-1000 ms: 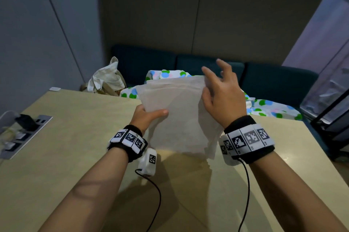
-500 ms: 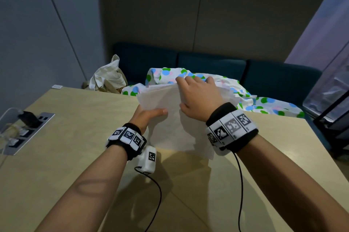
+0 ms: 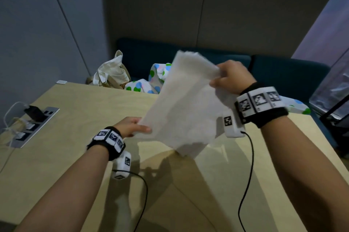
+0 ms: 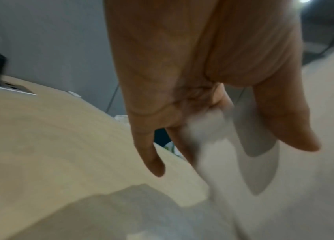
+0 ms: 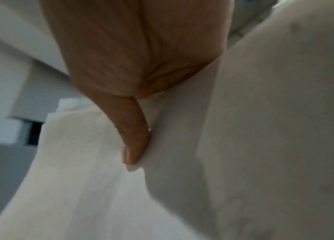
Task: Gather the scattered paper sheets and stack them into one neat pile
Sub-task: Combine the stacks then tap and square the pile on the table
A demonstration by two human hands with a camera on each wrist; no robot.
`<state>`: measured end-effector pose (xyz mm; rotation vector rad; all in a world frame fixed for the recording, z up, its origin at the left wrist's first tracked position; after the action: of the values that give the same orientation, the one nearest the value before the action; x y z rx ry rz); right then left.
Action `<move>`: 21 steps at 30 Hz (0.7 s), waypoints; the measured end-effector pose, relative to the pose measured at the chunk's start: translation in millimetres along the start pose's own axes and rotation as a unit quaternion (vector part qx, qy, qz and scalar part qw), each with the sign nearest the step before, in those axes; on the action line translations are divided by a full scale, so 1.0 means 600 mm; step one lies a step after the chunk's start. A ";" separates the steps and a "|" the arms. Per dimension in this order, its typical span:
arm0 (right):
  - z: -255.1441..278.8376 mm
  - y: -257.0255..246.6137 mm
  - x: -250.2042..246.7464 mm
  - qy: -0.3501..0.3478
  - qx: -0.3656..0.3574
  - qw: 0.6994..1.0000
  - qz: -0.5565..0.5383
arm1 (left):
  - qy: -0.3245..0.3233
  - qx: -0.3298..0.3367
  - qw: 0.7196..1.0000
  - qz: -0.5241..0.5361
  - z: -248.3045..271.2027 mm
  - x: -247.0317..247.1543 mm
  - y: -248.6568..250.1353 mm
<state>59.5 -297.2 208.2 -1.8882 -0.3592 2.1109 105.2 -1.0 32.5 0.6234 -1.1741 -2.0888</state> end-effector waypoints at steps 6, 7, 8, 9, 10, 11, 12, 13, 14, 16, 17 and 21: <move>0.030 0.120 0.070 0.015 0.002 0.892 -0.452 | 0.112 0.089 0.974 0.176 -0.005 -0.014 -0.007; 0.034 0.133 0.089 0.018 0.008 0.877 -0.479 | 0.128 0.096 0.972 0.171 -0.006 -0.011 -0.004; 0.037 0.144 0.107 0.024 0.010 0.872 -0.489 | 0.139 0.103 0.971 0.168 -0.007 -0.004 -0.001; 0.039 0.153 0.122 0.032 0.014 0.869 -0.494 | 0.144 0.116 0.968 0.168 -0.010 0.002 0.003; 0.044 0.157 0.136 0.041 0.017 0.866 -0.497 | 0.147 0.140 0.963 0.178 -0.012 0.011 0.009; 0.046 0.164 0.149 0.052 0.027 0.860 -0.508 | 0.157 0.170 0.953 0.197 -0.015 0.020 0.016; 0.049 0.167 0.162 0.064 0.030 0.851 -0.520 | 0.174 0.200 0.940 0.213 -0.019 0.028 0.023; 0.051 0.171 0.175 0.080 0.036 0.843 -0.531 | 0.204 0.222 0.930 0.211 -0.021 0.035 0.031; 0.051 0.176 0.188 0.098 0.046 0.837 -0.537 | 0.238 0.238 0.922 0.190 -0.022 0.041 0.040; 0.057 0.180 0.218 0.110 0.078 0.836 -0.532 | 0.282 0.248 0.917 0.134 -0.030 0.050 0.046; 0.060 0.183 0.235 0.107 0.098 0.831 -0.536 | 0.288 0.245 0.919 0.111 -0.031 0.056 0.042; 0.077 0.186 0.304 0.093 0.145 0.810 -0.560 | 0.259 0.220 0.938 0.061 -0.040 0.073 -0.005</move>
<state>-10.1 -332.9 4.1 -1.1627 -0.7975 1.0763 90.9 -45.3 14.7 1.1914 -1.3188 -1.4244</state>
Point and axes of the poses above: each hand's wrist, its own z-axis away from the middle knuckle, its own x-axis out of the palm, y = z × x, the point moved 1 cm from there along -z, towards the middle knuckle, and after that the axes turned 14 degrees about -y, right-handed, at the moved point
